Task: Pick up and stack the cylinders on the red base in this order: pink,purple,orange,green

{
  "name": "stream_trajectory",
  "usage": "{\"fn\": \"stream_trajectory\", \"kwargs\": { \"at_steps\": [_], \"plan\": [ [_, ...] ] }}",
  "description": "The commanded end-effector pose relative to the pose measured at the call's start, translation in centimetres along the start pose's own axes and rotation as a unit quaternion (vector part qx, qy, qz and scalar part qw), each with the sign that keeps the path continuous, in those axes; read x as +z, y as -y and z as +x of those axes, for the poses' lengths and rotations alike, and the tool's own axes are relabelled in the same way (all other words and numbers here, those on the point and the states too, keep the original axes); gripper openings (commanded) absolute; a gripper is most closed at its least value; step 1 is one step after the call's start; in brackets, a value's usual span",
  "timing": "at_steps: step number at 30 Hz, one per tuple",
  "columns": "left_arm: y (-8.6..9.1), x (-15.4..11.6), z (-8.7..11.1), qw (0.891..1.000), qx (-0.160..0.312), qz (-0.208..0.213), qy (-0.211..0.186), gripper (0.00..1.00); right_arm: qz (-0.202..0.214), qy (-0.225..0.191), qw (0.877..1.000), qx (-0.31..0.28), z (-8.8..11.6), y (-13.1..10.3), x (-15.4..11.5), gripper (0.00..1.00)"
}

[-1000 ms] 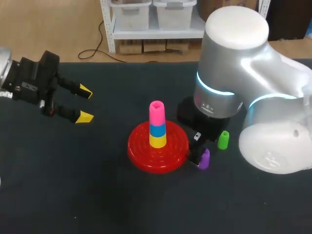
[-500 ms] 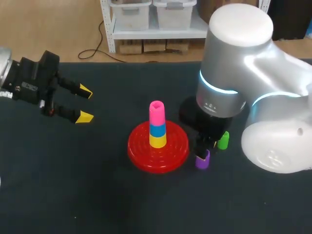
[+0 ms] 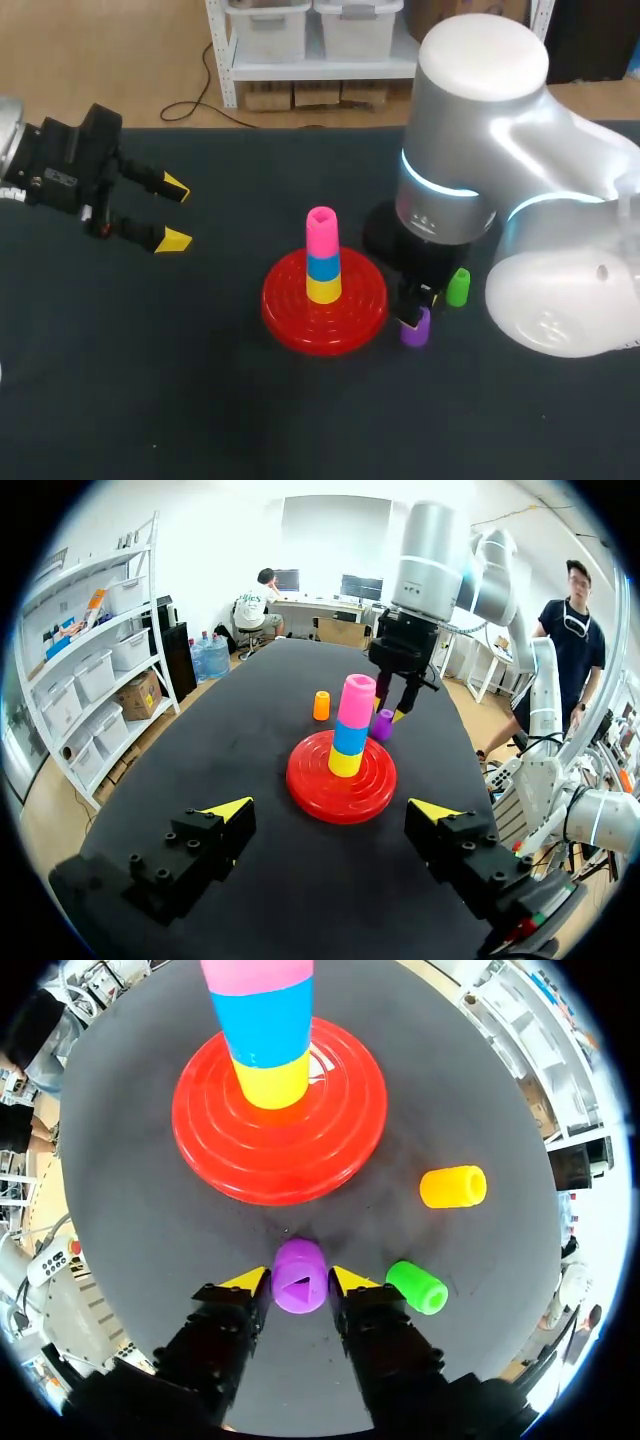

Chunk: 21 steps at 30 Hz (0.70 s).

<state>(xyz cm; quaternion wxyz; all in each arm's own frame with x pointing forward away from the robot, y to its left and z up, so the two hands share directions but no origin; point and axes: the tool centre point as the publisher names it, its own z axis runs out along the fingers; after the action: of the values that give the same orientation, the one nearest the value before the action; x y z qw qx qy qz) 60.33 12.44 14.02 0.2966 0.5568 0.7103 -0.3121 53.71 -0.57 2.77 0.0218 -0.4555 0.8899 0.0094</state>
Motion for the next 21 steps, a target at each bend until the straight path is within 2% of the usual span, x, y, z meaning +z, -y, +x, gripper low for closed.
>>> {"fn": "stream_trajectory", "kwargs": {
  "at_steps": [1, 4, 5, 7, 15, 21],
  "plan": [
    [0.0, 0.0, 0.1, 1.0, 0.001, -0.001, 0.002, 1.0, 0.002, -0.001, 1.0, 0.0, -0.1, 0.1, 0.0, 0.22],
    [0.0, 0.0, 0.1, 1.0, 0.001, -0.001, 0.002, 1.0, 0.002, -0.001, 1.0, 0.0, -0.1, 0.1, 0.1, 0.12],
    [0.0, 0.0, 0.1, 1.0, 0.001, -0.001, 0.002, 1.0, 0.002, -0.001, 1.0, 0.0, -0.1, 0.2, 0.1, 0.05],
    [0.0, 0.0, 0.1, 1.0, 0.001, -0.001, 0.002, 1.0, 0.003, -0.001, 1.0, 0.001, -0.1, 0.2, 0.0, 0.0],
    [0.0, 0.0, 0.1, 1.0, 0.001, -0.001, 0.002, 1.0, -0.013, 0.006, 1.0, 0.014, -1.4, 0.4, -3.4, 0.0],
    [0.0, 0.0, 0.1, 1.0, 0.001, -0.001, 0.002, 1.0, -0.011, 0.034, 0.999, 0.013, -3.1, 0.0, -7.5, 0.0]
  ]
}}
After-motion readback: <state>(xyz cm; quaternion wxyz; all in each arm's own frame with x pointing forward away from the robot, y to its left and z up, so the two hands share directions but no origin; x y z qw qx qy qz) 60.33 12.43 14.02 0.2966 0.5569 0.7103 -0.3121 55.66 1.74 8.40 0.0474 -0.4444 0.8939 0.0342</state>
